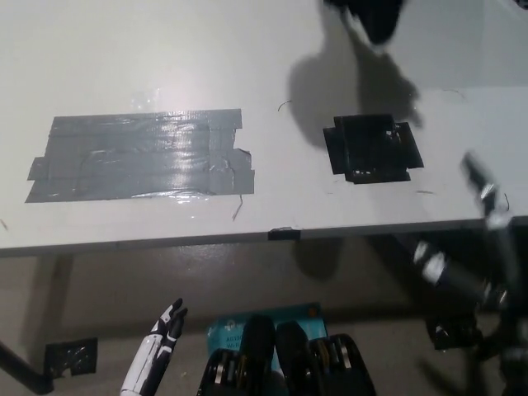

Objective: A person hands a black t-shirt to the robot and rhe robot picks it up with its right hand and places it on the black spot on the desk infron tof it

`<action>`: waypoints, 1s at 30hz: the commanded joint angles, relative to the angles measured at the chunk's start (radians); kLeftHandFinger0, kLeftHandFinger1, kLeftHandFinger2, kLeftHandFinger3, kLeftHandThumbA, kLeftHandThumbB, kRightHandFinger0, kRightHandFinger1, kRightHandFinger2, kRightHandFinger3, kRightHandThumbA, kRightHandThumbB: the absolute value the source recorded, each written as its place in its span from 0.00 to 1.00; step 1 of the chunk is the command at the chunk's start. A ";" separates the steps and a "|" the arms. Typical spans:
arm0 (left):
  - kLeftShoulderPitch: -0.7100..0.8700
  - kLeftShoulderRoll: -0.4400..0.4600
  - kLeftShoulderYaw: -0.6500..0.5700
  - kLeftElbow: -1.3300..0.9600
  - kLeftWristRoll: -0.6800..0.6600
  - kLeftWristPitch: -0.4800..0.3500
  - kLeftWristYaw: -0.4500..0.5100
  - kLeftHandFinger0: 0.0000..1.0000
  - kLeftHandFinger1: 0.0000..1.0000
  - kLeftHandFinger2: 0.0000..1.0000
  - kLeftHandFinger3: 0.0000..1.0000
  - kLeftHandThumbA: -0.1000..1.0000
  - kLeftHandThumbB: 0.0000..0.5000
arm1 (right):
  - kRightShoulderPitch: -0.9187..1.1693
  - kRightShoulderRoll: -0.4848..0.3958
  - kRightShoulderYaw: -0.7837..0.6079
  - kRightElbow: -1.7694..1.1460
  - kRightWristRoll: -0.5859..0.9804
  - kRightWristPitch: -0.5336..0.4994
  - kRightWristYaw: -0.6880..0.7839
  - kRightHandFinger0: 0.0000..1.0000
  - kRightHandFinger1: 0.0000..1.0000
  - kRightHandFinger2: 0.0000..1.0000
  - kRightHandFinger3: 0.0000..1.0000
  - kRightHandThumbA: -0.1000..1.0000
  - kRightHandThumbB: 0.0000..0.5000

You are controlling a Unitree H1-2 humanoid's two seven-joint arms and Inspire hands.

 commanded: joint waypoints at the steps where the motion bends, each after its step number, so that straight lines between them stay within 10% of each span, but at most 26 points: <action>1: -0.022 0.007 0.004 -0.007 0.023 -0.055 0.033 1.00 1.00 1.00 1.00 1.00 1.00 | -0.123 -0.013 -0.029 -0.048 -0.068 0.102 -0.011 1.00 1.00 1.00 1.00 0.90 0.66; 27: -0.039 0.003 0.012 -0.012 0.014 -0.037 0.015 1.00 1.00 1.00 1.00 1.00 1.00 | -0.555 -0.088 0.028 0.498 -0.106 0.169 -0.024 1.00 1.00 1.00 1.00 0.93 0.83; 30: -0.047 0.005 0.012 -0.007 0.015 -0.042 0.014 1.00 1.00 1.00 1.00 1.00 1.00 | -0.598 -0.061 -0.004 0.553 -0.064 0.083 -0.088 1.00 1.00 1.00 1.00 0.64 0.82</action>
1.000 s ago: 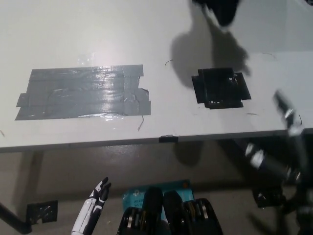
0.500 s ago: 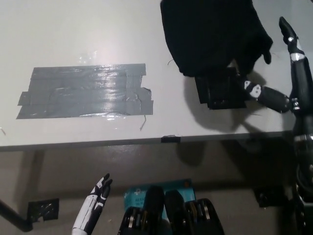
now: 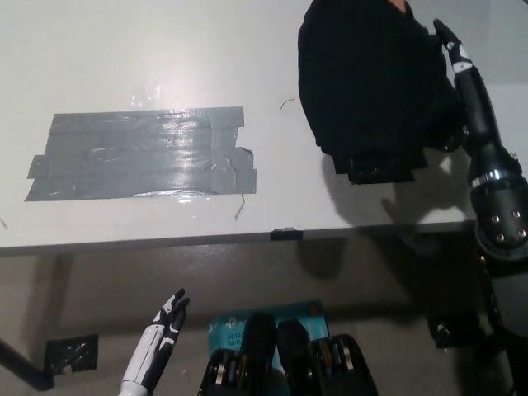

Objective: A person hands a black t-shirt to the robot and rhe robot picks it up with its right hand and places it on the black spot on the desk infron tof it

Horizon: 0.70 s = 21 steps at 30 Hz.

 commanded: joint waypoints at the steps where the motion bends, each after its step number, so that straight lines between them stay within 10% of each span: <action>1: -0.018 0.005 0.005 -0.013 -0.004 -0.022 0.013 1.00 1.00 1.00 1.00 1.00 1.00 | -0.118 0.025 -0.041 0.070 0.032 -0.154 -0.128 1.00 1.00 1.00 1.00 0.61 0.82; 2: -0.019 0.005 0.004 -0.013 -0.005 -0.025 0.012 1.00 1.00 1.00 1.00 1.00 1.00 | -0.132 0.032 -0.048 0.098 0.012 -0.185 -0.183 0.92 0.98 1.00 1.00 0.49 0.77; 3: -0.019 0.005 0.003 -0.020 0.001 -0.018 0.014 1.00 1.00 1.00 1.00 1.00 1.00 | -0.154 0.039 -0.049 0.134 -0.048 -0.222 -0.285 0.41 0.50 0.67 0.73 0.18 0.62; 4: -0.020 0.006 0.002 -0.027 0.005 -0.011 0.013 1.00 1.00 1.00 1.00 1.00 1.00 | -0.167 0.040 -0.048 0.153 -0.090 -0.248 -0.350 0.11 0.27 0.49 0.54 0.03 0.44; 5: -0.022 0.006 0.001 -0.029 0.005 -0.009 0.012 1.00 1.00 1.00 1.00 1.00 1.00 | -0.175 0.038 -0.044 0.160 -0.111 -0.257 -0.381 0.00 0.23 0.57 0.56 0.00 0.41; 9: -0.033 0.014 0.000 -0.023 0.011 -0.020 0.012 1.00 1.00 1.00 1.00 1.00 1.00 | -0.185 0.037 -0.042 0.169 -0.134 -0.295 -0.433 0.00 0.34 0.80 0.81 0.00 0.30; 21: -0.049 0.015 0.000 -0.040 0.011 0.004 0.005 1.00 1.00 1.00 1.00 1.00 1.00 | -0.217 -0.005 -0.026 0.243 -0.138 -0.306 -0.443 0.03 0.45 0.93 0.94 0.00 0.33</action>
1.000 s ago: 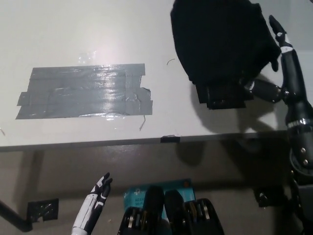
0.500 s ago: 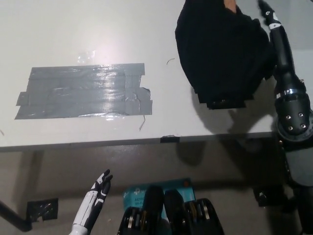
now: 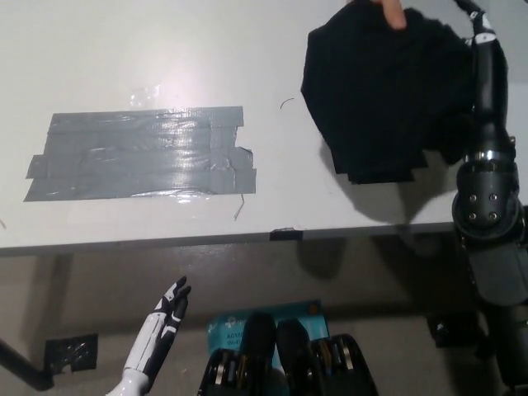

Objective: A person hands a black t-shirt to the robot and rhe robot picks it up with its right hand and places it on the black spot on the desk infron tof it

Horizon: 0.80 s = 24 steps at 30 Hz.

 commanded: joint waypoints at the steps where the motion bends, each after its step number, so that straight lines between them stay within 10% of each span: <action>1: -0.021 0.014 0.001 -0.033 0.005 -0.005 0.006 1.00 1.00 1.00 1.00 1.00 1.00 | -0.135 -0.041 0.003 0.026 -0.059 -0.097 -0.119 0.04 0.47 0.95 0.96 0.00 0.35; 11: -0.038 0.011 0.006 -0.028 -0.003 -0.010 0.009 1.00 1.00 1.00 1.00 1.00 1.00 | -0.328 -0.112 0.089 0.297 -0.110 -0.108 -0.128 0.00 0.42 0.81 0.98 0.00 0.36; 24: -0.058 0.017 -0.001 -0.043 0.015 0.001 0.006 1.00 1.00 1.00 1.00 1.00 1.00 | -0.389 -0.083 0.399 0.633 -0.288 -0.094 -0.170 0.00 0.48 0.89 0.93 0.00 0.38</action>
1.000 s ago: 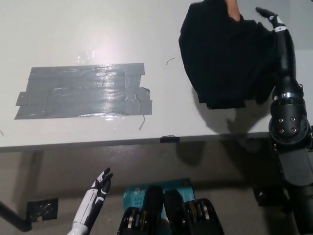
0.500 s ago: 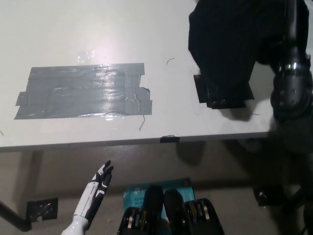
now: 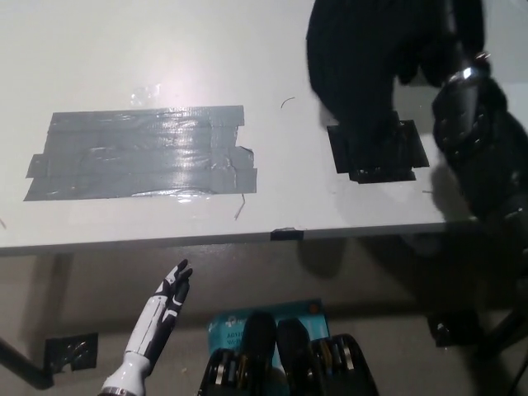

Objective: A person hands a black t-shirt to the robot and rhe robot picks it up with its right hand and places it on the black spot on the desk infron tof it

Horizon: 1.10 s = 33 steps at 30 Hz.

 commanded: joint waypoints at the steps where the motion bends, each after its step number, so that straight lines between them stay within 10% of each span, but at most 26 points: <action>1: -0.018 0.015 -0.003 -0.036 0.014 -0.002 0.007 1.00 1.00 1.00 1.00 1.00 1.00 | -0.024 0.003 0.130 0.051 -0.121 -0.003 0.007 0.00 0.45 0.85 0.87 0.00 0.38; 3: -0.017 0.015 -0.003 -0.038 0.010 0.000 0.003 1.00 1.00 1.00 1.00 1.00 1.00 | -0.015 0.003 0.195 0.083 -0.137 0.035 0.088 0.01 0.45 0.79 0.74 0.00 0.32; 4: -0.016 0.015 -0.004 -0.038 0.011 -0.004 0.005 1.00 1.00 1.00 1.00 1.00 1.00 | -0.004 0.007 0.230 0.108 -0.138 0.072 0.213 0.29 0.70 1.00 0.96 0.02 0.42; 6: -0.019 0.017 -0.004 -0.038 0.011 -0.012 0.005 1.00 1.00 1.00 1.00 1.00 1.00 | 0.005 0.009 0.308 0.155 -0.145 0.155 0.499 0.79 1.00 1.00 1.00 0.20 0.59; 7: -0.021 0.018 -0.003 -0.036 0.010 -0.016 0.004 1.00 1.00 1.00 1.00 1.00 1.00 | 0.009 0.001 0.339 0.147 -0.161 0.178 0.585 1.00 1.00 1.00 1.00 0.24 0.64; 9: -0.025 0.019 -0.001 -0.041 0.005 -0.007 0.000 0.97 1.00 1.00 1.00 1.00 1.00 | 0.020 -0.023 0.365 0.107 -0.163 0.213 0.695 1.00 1.00 1.00 1.00 0.28 0.75; 14: -0.047 0.022 -0.004 -0.037 0.008 -0.009 -0.004 0.94 1.00 1.00 1.00 1.00 1.00 | 0.098 -0.190 0.382 -0.256 -0.146 0.247 0.859 1.00 1.00 1.00 1.00 0.37 0.59; 16: -0.049 0.022 -0.005 -0.036 0.005 -0.009 -0.007 0.93 1.00 1.00 1.00 1.00 1.00 | 0.104 -0.228 0.375 -0.345 -0.119 0.276 0.936 1.00 1.00 1.00 1.00 0.37 0.67; 17: -0.053 0.022 -0.006 -0.029 -0.001 -0.012 -0.013 0.91 1.00 1.00 1.00 1.00 1.00 | 0.093 -0.285 0.376 -0.467 -0.080 0.329 1.078 1.00 1.00 1.00 1.00 0.46 0.94; 20: -0.062 0.023 -0.005 -0.018 -0.012 -0.023 -0.020 0.84 1.00 1.00 1.00 1.00 1.00 | 0.018 -0.390 0.389 -0.652 0.019 0.436 1.366 1.00 1.00 1.00 1.00 0.64 1.00; 33: -0.077 0.031 -0.004 -0.017 -0.021 -0.009 -0.035 0.78 1.00 1.00 1.00 1.00 1.00 | -0.235 -0.608 0.166 -0.939 0.589 0.708 1.629 1.00 1.00 1.00 1.00 0.57 1.00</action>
